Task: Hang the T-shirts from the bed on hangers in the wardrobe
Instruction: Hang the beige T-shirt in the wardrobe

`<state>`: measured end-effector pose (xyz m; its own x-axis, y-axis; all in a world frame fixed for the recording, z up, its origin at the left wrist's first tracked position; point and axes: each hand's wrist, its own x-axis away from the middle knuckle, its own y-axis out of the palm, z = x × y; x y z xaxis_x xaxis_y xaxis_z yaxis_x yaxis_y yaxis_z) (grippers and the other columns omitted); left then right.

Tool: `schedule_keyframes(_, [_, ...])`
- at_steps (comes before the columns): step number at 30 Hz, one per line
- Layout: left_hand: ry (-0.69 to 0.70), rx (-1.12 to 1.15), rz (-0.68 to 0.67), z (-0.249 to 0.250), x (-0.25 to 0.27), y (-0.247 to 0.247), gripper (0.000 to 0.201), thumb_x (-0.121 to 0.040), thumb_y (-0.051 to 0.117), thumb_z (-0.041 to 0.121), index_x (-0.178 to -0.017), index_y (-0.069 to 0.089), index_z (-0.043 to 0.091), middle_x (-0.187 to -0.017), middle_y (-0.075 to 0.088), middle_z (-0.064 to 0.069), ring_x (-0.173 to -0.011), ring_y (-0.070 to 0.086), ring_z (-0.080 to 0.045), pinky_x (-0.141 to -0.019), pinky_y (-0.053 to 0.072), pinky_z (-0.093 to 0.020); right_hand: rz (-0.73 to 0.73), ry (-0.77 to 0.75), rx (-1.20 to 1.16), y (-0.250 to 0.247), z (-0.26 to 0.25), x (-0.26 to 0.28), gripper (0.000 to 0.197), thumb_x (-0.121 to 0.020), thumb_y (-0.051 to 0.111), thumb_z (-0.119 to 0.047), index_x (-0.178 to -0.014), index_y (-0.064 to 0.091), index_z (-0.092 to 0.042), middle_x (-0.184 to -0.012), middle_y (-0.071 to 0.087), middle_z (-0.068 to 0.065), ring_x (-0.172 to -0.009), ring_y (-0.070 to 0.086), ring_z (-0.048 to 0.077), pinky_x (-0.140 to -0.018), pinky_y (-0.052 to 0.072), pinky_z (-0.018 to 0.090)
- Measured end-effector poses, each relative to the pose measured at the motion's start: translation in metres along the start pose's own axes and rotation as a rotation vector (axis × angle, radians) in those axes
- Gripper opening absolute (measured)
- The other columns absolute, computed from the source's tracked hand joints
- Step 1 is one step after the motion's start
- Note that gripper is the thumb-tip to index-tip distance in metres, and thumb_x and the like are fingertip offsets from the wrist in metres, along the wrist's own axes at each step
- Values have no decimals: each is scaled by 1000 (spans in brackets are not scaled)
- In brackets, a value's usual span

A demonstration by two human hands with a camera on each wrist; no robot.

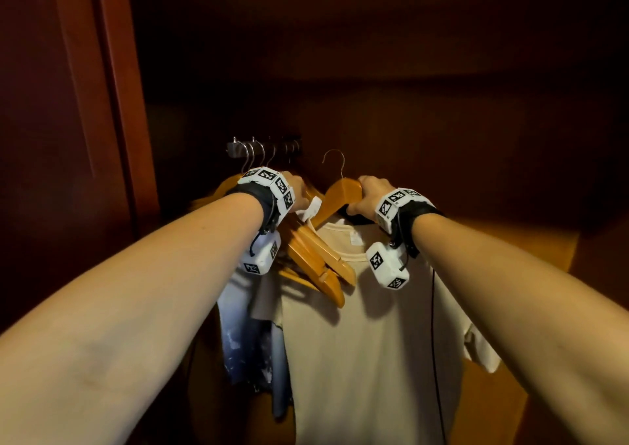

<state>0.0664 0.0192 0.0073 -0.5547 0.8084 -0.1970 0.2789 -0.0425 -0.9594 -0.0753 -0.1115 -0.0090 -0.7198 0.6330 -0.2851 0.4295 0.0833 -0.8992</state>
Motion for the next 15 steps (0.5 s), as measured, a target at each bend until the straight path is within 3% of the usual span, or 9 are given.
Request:
schedule_keyframes(2, [1,-4,42,-7,0,-6,31,-94,53,44,-109,68,21,-99,67,-4,-87,62,-22,-65,44,-30,4,-13,-17,0,-7,-8,48,-81,80,-32,-118,56,-14,-114,63,10,-99,64,29,-85,54,42])
schedule_keyframes(4, [-1,-45,109,-14,0,-14,32,-97,51,39,-113,67,17,-104,67,-6,-90,61,-22,-63,40,-29,11,-30,-25,0,-15,-15,50,-83,79,-34,-122,55,-14,-118,62,10,-101,62,29,-81,52,39])
schedule_keyframes(7, [-19,-60,258,-22,-1,-23,34,-97,52,39,-117,66,15,-115,63,-9,-104,59,-26,-78,48,-34,11,-41,-31,0,-28,-26,55,-87,75,-37,-129,52,-11,-124,60,10,-109,61,30,-82,49,37])
schedule_keyframes(11, [-113,-214,504,-29,-4,-33,37,-95,51,44,-120,64,20,-123,62,-6,-122,49,-27,-101,36,-44,-16,-52,-78,0,-47,-40,56,-92,69,-39,-136,49,-10,-131,58,12,-117,58,30,-87,47,38])
schedule_keyframes(13, [-259,-220,490,-35,-5,-39,44,-94,52,47,-126,59,19,-130,58,-8,-128,44,-30,-104,30,-48,-34,-64,-92,-1,-56,-45,54,-96,63,-39,-138,46,-9,-133,56,12,-120,56,30,-89,45,37])
schedule_keyframes(15, [-372,-150,398,-42,-5,-42,47,-94,52,48,-128,57,16,-127,57,-10,-125,47,-32,-102,34,-49,-53,-79,-113,0,-66,-48,48,-99,60,-36,-136,48,-9,-130,57,11,-118,57,29,-88,44,37])
